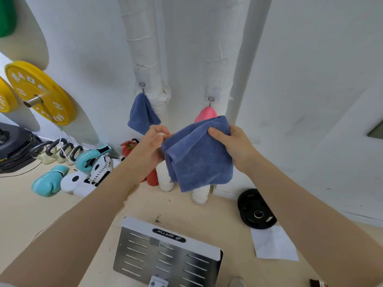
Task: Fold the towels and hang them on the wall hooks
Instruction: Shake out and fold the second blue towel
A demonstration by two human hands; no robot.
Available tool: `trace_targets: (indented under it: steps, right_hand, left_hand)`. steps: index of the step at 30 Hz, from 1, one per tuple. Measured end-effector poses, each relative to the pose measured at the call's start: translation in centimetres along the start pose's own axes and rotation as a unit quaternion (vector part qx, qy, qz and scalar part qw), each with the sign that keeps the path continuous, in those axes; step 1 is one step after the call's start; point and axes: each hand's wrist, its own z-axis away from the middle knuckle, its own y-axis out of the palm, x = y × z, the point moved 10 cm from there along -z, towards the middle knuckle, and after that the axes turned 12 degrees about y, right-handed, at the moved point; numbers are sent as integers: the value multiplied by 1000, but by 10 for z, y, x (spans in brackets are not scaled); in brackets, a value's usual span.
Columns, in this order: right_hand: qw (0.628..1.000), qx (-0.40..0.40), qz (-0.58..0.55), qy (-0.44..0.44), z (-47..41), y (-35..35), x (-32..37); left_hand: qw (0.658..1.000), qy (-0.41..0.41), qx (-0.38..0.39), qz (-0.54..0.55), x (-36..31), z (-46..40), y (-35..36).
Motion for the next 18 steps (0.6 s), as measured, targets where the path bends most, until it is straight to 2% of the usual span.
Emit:
trace_targets:
  steps: [2, 4, 8, 10, 13, 18]
  right_hand:
    - [998, 21, -48, 18, -1, 3, -2]
    - [992, 78, -98, 25, 1, 11, -2]
    - [969, 166, -178, 47, 6, 21, 1]
    - [960, 177, -205, 67, 6, 23, -3]
    - [945, 192, -243, 102, 5, 28, -13]
    - [931, 147, -310, 128, 4, 20, -27]
  left_hand:
    - [1000, 8, 5, 27, 2, 3, 3]
    - [999, 3, -16, 40, 1, 2, 2]
    - [997, -45, -11, 67, 4, 2, 5]
    - [995, -71, 30, 64, 4, 11, 17]
    - [978, -132, 102, 125, 10, 27, 42]
    - [975, -131, 60, 168, 10, 24, 35]
